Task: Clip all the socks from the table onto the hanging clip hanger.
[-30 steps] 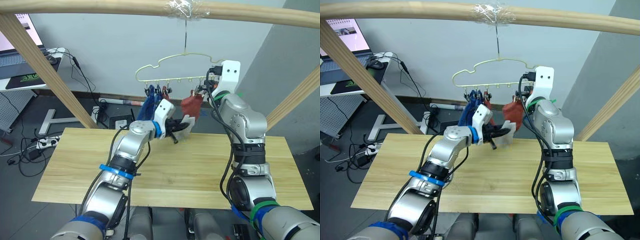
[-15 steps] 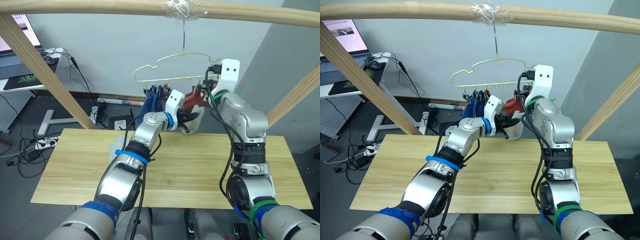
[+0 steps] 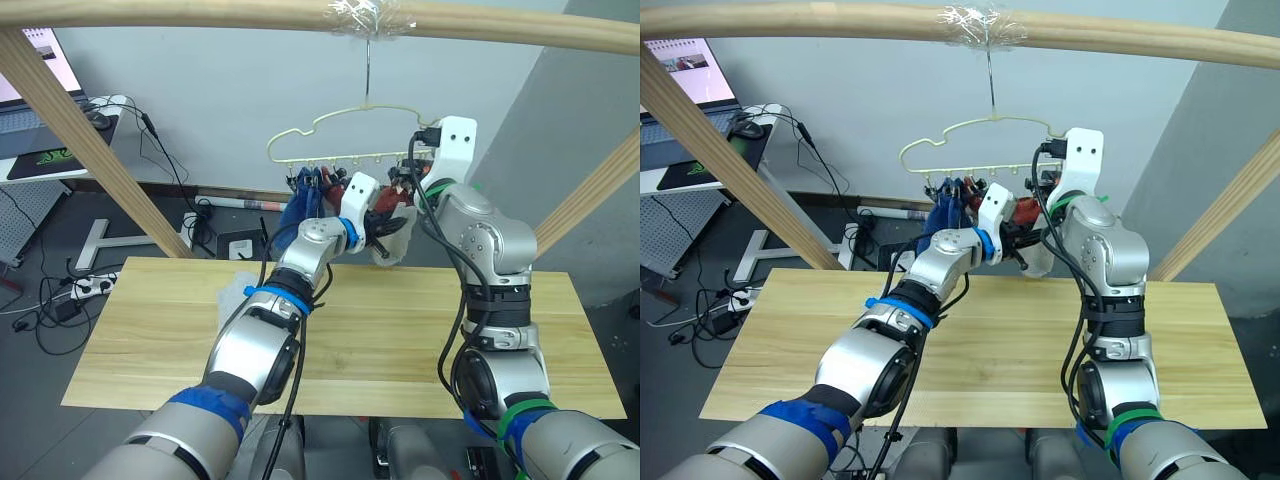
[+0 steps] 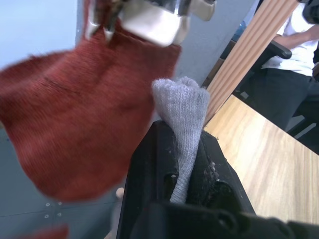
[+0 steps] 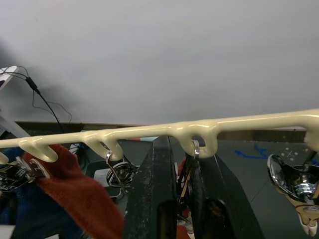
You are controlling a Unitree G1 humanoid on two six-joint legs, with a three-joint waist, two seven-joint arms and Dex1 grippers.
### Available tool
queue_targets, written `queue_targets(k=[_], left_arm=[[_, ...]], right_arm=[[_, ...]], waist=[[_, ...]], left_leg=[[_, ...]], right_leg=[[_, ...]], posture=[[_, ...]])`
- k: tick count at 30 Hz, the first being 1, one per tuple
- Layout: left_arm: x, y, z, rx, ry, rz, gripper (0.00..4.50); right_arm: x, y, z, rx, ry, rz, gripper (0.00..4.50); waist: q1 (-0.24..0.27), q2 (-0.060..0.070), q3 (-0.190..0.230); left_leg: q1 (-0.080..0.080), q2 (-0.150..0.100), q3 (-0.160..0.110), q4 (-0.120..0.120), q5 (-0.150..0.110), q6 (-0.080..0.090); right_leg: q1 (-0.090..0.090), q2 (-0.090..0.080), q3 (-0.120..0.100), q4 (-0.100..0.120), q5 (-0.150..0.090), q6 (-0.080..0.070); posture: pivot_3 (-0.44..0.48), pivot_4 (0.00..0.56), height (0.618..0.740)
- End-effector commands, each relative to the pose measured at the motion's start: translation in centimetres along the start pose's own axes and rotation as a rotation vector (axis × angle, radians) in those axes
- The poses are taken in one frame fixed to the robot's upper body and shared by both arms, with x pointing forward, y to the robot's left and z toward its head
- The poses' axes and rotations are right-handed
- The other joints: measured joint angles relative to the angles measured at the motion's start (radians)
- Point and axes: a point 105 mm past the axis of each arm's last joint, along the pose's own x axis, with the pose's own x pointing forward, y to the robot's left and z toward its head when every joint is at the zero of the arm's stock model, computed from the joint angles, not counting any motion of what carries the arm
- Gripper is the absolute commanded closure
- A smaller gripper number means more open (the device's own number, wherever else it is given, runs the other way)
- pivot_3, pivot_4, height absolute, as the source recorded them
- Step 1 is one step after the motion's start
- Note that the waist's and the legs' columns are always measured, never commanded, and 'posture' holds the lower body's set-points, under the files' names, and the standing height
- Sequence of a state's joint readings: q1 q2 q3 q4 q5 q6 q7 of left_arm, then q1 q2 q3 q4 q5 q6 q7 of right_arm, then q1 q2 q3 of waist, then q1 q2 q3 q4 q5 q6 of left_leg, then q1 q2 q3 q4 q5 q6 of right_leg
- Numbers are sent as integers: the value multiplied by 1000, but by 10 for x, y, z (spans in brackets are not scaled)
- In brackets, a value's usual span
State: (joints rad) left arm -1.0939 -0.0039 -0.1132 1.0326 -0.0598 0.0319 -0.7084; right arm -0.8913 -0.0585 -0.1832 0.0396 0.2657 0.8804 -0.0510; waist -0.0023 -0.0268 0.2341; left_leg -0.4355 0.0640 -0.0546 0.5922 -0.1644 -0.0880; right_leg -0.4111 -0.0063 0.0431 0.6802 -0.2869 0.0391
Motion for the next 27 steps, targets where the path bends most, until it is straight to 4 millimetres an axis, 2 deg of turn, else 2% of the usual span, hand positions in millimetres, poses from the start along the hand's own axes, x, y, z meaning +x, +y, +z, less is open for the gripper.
queue_targets(k=[1, 22, 27], left_arm=[[4, 1, 23, 46, -56, 3, 3929], [6, 8, 50, 58, -120, 24, 3929], [5, 7, 50, 51, -122, 18, 3944]], right_arm=[[-6, 8, 23, 16, -75, 29, 4500], [-7, 10, 20, 0, -66, 40, 4500], [-7, 8, 19, -6, -63, 25, 2751]], waist=[[0, 0, 0], [0, 0, 0], [0, 0, 0]], left_leg=[[0, 0, 0, 0, 0, 0], [0, 0, 0, 0, 0, 0], [0, 0, 0, 0, 0, 0]], right_leg=[[0, 0, 0, 0, 0, 0], [0, 0, 0, 0, 0, 0], [0, 0, 0, 0, 0, 0]], posture=[[73, 208, 740], [76, 202, 740], [76, 201, 740]])
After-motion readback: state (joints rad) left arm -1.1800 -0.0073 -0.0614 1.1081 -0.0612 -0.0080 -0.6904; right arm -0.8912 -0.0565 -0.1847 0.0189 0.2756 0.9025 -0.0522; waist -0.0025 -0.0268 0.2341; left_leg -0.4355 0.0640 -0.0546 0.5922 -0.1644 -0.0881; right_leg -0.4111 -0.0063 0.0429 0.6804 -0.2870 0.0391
